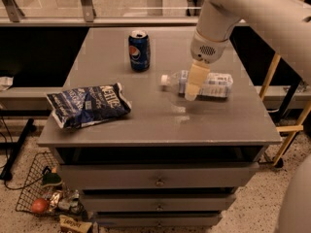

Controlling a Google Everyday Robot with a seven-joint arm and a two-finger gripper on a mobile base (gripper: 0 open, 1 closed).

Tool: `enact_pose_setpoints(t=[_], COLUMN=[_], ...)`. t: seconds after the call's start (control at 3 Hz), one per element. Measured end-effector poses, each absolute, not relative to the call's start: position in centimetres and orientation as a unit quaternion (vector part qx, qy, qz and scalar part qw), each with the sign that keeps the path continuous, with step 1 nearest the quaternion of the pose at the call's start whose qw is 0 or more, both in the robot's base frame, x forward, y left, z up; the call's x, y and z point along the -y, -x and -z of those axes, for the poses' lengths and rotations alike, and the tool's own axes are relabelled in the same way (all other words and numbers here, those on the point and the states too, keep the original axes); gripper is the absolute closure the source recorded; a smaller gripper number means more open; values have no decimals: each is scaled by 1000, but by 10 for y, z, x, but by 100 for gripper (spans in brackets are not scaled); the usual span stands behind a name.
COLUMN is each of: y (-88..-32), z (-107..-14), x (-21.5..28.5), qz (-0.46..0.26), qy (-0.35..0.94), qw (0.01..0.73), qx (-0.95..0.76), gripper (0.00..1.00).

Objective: Pick blue plastic bottle

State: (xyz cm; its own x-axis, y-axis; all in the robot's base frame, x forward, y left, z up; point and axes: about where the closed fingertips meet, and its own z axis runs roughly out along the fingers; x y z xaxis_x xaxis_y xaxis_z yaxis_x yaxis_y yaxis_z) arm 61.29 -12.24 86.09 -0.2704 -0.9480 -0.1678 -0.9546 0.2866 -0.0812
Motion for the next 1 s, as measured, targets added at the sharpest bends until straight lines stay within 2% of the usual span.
enact_pose_setpoints(t=[0.67,1.0], y=[-622,-626], z=[-844,-873], x=[120,115], qz=[-20,-20], qy=[578,578], qw=[91,128], qx=[-811,-805], gripper=[61,85])
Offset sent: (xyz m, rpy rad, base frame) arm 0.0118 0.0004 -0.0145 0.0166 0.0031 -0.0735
